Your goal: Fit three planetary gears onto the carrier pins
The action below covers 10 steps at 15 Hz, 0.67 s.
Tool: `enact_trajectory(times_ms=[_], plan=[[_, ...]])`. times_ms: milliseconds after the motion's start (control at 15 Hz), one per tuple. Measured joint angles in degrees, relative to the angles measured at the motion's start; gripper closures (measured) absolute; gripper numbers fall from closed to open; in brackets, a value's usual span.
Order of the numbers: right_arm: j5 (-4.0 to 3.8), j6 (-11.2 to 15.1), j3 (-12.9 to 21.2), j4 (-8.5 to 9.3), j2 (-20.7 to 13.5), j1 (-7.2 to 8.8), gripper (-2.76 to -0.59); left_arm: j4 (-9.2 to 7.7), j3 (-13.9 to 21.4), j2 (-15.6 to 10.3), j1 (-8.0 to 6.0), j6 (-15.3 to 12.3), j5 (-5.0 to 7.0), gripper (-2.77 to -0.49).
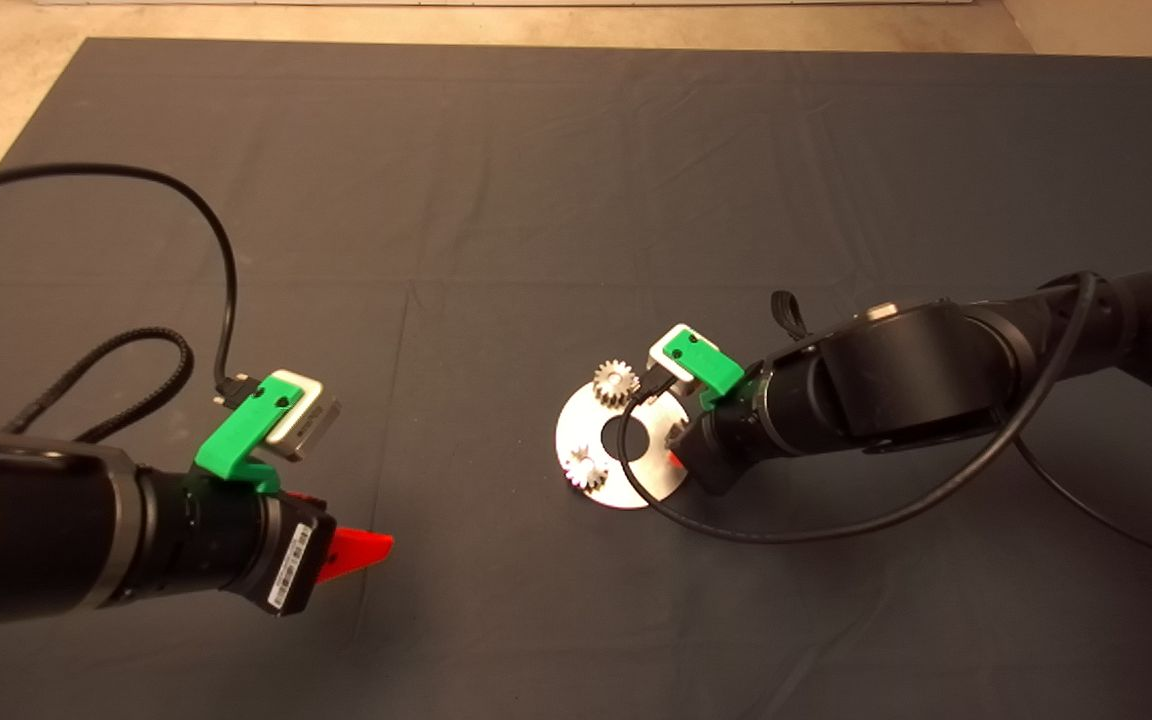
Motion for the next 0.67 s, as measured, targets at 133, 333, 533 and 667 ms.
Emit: enact_trajectory(times_ms=[133,333,533,667], plan=[[0.16,0.0,-0.2,0.0,0.0,0.0,-0.92,0.0,0.0,0.0,0.0,0.0,0.0,-1.64],[0.18,0.0,-0.3,0.01,0.0,-0.01,-0.92,0.0,0.0,0.0,0.0,0.0,0.0,-1.64],[0.27,0.0,-0.4,0.02,0.0,-0.01,-0.92,0.0,0.0,0.0,0.0,0.0,0.0,-1.64],[0.33,0.0,-0.6,0.02,0.1,-0.01,-0.92,0.0,0.0,0.0,0.0,0.0,0.0,-1.64]])
